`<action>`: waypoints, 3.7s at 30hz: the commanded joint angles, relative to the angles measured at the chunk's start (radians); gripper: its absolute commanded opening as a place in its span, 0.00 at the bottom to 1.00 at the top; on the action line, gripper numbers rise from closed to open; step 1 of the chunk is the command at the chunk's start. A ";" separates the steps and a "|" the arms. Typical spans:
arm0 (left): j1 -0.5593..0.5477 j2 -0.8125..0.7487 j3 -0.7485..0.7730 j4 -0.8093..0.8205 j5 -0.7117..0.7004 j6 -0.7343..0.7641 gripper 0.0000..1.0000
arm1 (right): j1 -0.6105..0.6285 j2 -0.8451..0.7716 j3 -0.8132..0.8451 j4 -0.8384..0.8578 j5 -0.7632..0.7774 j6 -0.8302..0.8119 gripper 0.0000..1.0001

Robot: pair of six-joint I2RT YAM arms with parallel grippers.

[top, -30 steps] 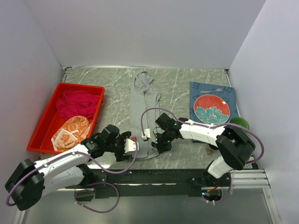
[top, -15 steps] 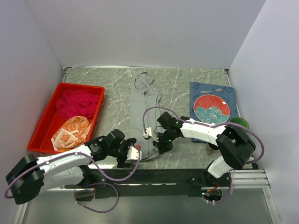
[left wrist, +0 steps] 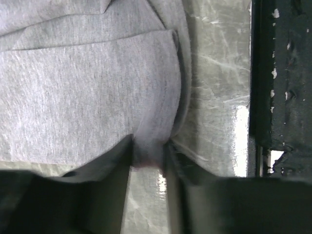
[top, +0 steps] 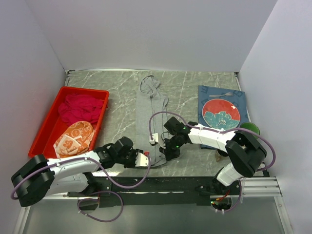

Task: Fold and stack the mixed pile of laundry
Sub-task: Fold the tank top at the center of the board.

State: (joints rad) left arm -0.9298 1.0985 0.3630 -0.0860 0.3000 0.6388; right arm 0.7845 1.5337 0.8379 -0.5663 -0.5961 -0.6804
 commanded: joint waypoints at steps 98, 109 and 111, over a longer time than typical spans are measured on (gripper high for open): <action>0.620 0.633 0.674 0.023 0.272 -0.712 0.62 | -0.475 0.463 0.644 -0.092 -0.255 0.478 0.63; 0.602 0.736 0.728 0.058 0.258 -0.705 0.56 | -0.475 0.523 0.668 -0.101 -0.254 0.490 0.61; 0.600 0.741 0.729 0.075 0.258 -0.709 0.56 | -0.475 0.536 0.678 -0.103 -0.252 0.490 0.59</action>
State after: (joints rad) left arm -0.3225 1.8271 1.0515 -0.0738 0.5274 -0.0681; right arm 0.3115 2.0384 1.4742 -0.6758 -0.8333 -0.1989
